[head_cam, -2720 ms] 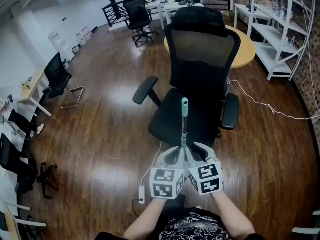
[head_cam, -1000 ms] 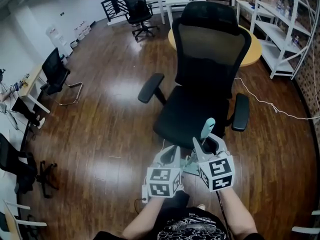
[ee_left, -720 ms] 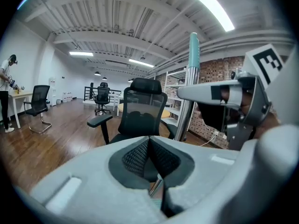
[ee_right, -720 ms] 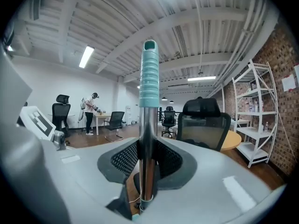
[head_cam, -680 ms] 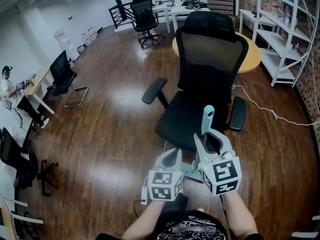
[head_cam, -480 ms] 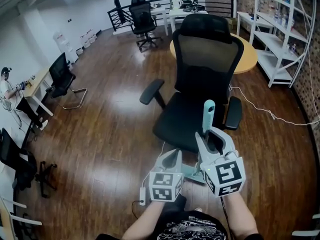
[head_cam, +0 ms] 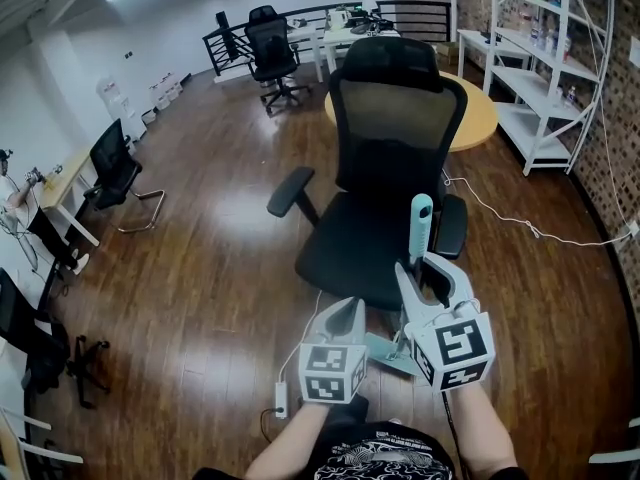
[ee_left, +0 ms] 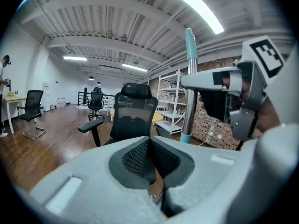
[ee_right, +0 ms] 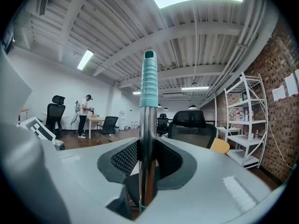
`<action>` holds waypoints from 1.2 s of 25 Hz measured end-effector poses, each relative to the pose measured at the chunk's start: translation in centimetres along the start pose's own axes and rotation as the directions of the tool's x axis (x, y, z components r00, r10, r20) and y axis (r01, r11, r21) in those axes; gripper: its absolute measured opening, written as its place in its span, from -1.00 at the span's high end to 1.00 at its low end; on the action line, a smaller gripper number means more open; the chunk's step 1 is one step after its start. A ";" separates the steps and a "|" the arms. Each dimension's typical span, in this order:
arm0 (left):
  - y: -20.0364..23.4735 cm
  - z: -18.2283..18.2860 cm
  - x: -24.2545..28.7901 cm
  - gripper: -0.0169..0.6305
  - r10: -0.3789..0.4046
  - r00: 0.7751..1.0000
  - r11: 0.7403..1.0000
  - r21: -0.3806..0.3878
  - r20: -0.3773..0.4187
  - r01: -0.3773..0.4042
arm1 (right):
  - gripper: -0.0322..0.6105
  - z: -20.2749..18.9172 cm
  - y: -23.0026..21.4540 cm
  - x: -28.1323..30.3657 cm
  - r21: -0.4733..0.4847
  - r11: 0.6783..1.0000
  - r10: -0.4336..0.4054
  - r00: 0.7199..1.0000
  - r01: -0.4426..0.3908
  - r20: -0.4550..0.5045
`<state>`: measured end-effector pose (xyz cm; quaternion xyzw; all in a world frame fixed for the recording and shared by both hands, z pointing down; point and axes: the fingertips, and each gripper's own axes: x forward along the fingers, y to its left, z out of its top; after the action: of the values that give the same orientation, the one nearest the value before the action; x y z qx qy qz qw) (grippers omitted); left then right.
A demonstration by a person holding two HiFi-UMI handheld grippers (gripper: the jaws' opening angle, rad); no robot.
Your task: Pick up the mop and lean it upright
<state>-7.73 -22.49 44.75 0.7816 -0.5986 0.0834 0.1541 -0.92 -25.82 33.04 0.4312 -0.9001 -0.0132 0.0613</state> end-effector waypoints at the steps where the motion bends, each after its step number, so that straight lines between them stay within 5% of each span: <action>1: -0.1 -0.1 -0.1 0.94 -0.002 1.000 1.000 0.001 -0.002 0.002 | 0.58 -0.1 -0.1 -0.1 0.002 1.000 -0.004 1.000 0.004 -0.002; 30: 8.9 -2.0 5.0 0.94 0.008 0.994 0.999 -0.040 -0.106 -0.012 | 0.58 -16.0 2.4 12.8 0.100 0.994 0.053 0.971 -0.030 -0.231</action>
<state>-14.83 -28.42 49.44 0.7698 -0.5950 0.1134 0.2012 -8.78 -33.81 50.40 0.4133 -0.8950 0.0822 0.1461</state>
